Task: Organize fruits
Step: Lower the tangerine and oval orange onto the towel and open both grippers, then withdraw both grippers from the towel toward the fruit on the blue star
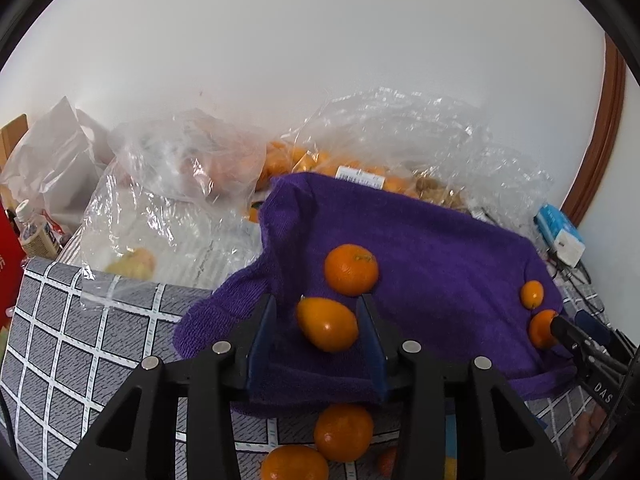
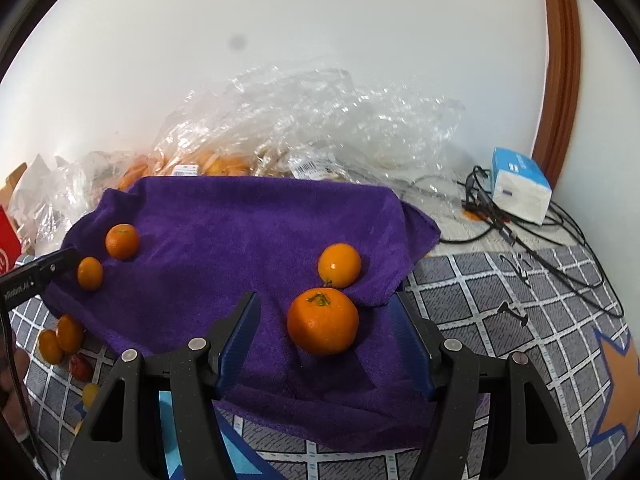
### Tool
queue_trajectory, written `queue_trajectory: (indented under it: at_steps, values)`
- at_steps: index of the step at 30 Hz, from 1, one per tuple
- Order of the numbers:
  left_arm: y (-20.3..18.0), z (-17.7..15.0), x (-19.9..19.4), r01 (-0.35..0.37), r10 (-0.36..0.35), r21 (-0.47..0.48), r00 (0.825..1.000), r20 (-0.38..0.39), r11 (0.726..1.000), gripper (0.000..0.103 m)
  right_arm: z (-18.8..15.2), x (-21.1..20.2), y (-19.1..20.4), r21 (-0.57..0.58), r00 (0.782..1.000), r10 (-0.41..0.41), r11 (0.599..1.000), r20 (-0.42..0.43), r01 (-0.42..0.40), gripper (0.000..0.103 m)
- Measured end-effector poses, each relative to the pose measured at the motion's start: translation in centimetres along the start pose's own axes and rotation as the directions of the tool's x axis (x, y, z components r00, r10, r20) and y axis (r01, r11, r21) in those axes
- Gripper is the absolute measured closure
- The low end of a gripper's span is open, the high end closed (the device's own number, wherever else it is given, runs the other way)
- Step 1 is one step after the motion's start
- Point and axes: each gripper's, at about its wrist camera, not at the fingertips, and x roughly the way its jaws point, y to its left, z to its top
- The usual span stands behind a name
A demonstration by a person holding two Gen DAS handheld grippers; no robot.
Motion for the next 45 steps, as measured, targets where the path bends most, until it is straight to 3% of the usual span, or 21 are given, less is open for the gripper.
queue_trajectory:
  at_steps: [11, 16, 19, 23, 27, 31, 39, 45]
  values:
    - [0.6, 0.4, -1.9, 0.022, -0.018, -0.052, 0.997, 0.074, 0.998, 0.063, 1.2, -1.9, -0.2, 0.028, 1.0, -0.016, 0.999, -0.022, 0.017, 0.037]
    - [0.6, 0.5, -2.3, 0.099, -0.094, -0.072, 0.994, 0.064, 0.993, 0.063, 0.9, -3.1, -0.7, 0.05, 0.993, 0.064, 0.997, -0.097, -0.059, 0.037]
    - [0.5, 0.7, -3.1, 0.119, -0.115, -0.057, 0.99, 0.081, 0.991, 0.063, 0.1, -4.0, -0.6, 0.043, 0.991, 0.048, 0.998, -0.127, -0.043, 0.037]
    - [0.7, 1.1, -4.0, 0.199, -0.194, -0.09, 0.979, 0.065, 0.976, 0.063, -1.3, -5.3, -0.4, 0.071, 0.986, 0.056, 0.996, -0.157, -0.045, 0.037]
    - [0.5, 1.6, -5.1, 0.183, -0.176, -0.074, 0.98, 0.088, 0.98, 0.063, -3.0, -6.8, 0.3, 0.068, 0.985, 0.071, 0.996, -0.159, -0.061, 0.037]
    - [0.7, 1.2, -6.3, 0.166, -0.163, -0.067, 0.986, 0.045, 0.984, 0.064, -4.1, -7.9, 2.0, 0.043, 0.987, 0.104, 0.994, -0.123, -0.099, 0.037]
    - [4.6, -3.3, -8.3, 0.09, -0.095, -0.101, 0.994, -0.048, 0.991, 0.062, -4.6, -6.5, 5.6, 0.002, 0.964, 0.228, 0.973, -0.135, -0.23, 0.04]
    - [6.0, -5.2, -8.4, 0.044, -0.055, -0.096, 0.992, -0.113, 0.994, 0.062, -4.9, -4.9, 7.8, -0.045, 0.95, 0.251, 0.964, -0.183, -0.263, 0.043]
